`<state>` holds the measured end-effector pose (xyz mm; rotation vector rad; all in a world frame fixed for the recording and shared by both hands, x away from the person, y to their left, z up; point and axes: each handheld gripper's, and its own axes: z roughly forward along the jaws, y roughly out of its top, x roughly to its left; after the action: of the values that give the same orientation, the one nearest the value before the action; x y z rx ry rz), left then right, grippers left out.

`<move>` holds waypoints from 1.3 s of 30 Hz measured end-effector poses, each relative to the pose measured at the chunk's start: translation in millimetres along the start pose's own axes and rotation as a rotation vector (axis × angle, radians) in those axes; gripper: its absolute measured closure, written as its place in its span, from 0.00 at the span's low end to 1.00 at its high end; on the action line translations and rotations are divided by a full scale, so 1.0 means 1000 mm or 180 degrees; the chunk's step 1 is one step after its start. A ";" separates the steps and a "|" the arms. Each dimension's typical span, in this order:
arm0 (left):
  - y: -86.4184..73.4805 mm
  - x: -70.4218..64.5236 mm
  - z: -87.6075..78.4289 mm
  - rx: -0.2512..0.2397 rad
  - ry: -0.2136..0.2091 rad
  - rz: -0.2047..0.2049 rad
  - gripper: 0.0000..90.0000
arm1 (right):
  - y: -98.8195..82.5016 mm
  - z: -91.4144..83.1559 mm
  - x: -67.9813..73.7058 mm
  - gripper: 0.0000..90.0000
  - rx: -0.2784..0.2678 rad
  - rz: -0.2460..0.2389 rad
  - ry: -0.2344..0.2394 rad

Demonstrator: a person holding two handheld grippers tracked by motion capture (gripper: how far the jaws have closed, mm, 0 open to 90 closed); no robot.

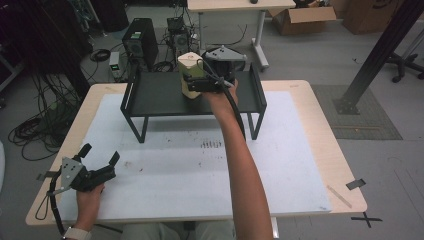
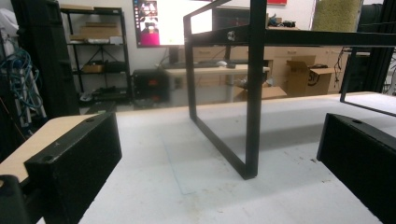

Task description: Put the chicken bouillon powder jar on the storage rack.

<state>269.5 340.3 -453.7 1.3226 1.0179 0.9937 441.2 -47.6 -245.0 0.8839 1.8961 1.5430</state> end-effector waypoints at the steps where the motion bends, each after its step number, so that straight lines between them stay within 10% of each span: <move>1: 0.000 0.000 0.000 0.0005 0.0000 0.0005 0.00 | 0.000 -0.003 0.000 0.00 -0.0003 -0.0007 0.0003; 39: 0.000 0.000 0.000 -0.0003 -0.0001 0.0014 0.00 | -0.049 -0.106 0.024 0.00 -0.0419 -0.0063 0.0012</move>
<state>269.2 340.2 -453.8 1.3247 1.0147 0.9971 338.6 -101.6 -271.5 0.8023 1.7777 1.6379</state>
